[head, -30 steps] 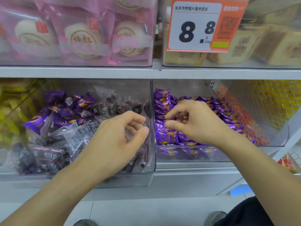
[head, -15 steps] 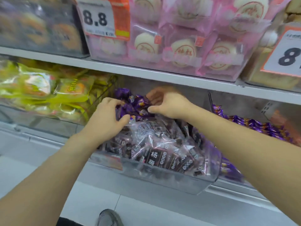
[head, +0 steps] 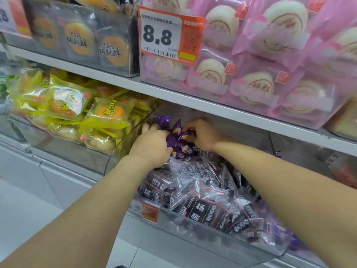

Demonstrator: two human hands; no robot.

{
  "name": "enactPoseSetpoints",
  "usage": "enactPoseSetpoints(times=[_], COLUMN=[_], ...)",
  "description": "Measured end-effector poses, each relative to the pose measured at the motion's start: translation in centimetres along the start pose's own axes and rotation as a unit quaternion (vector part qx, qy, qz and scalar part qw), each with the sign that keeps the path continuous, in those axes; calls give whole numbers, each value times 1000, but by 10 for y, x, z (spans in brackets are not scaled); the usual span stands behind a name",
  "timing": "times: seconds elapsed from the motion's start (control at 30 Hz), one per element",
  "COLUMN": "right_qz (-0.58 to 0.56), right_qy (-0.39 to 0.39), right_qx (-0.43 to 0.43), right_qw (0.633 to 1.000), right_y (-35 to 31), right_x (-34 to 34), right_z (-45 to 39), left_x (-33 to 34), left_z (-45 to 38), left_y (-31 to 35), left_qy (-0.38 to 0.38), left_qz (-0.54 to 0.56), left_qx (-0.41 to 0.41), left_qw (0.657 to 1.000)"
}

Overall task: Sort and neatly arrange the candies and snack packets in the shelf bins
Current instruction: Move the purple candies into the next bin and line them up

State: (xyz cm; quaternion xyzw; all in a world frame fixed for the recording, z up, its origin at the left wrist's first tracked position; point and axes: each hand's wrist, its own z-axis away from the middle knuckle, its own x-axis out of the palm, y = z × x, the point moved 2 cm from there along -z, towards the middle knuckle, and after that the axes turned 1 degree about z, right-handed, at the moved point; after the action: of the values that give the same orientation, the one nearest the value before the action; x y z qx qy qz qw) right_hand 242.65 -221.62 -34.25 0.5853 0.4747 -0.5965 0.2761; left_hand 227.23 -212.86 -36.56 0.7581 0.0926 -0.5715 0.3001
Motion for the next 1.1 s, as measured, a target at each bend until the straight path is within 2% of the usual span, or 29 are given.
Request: enactPoseSetpoints(times=[0.1, 0.23, 0.47, 0.57, 0.67, 0.77, 0.9, 1.03, 1.1], right_qz=[-24, -56, -102, -123, -184, -320, -537, -589, -599], right_qy=[17, -2, 24, 49, 87, 83, 120, 163, 155], right_qx=[25, 56, 19, -20, -2, 62, 133, 138, 144], right_qw=[999, 997, 994, 991, 979, 942, 824, 780, 772], right_y=[0, -2, -7, -15, -14, -3, 10, 17, 22], right_x=[-10, -21, -50, -59, -70, -76, -77, -86, -88], right_z=[16, 41, 114, 156, 198, 227, 260, 280, 286], left_x=[0, -2, -16, -36, -51, -52, -43, -37, -35], left_z=[0, 3, 14, 33, 64, 85, 95, 100, 104], left_y=[3, 7, 12, 27, 49, 66, 88, 107, 119], left_qy=[13, 35, 88, 98, 44, -72, -138, -195, -213], left_qz=[7, 4, 50, 126, 257, 350, 435, 487, 505], left_qx=[-5, -1, 41, 60, 65, 66, 88, 109, 114], left_qw=[1000, 999, 994, 985, 963, 932, 886, 844, 829])
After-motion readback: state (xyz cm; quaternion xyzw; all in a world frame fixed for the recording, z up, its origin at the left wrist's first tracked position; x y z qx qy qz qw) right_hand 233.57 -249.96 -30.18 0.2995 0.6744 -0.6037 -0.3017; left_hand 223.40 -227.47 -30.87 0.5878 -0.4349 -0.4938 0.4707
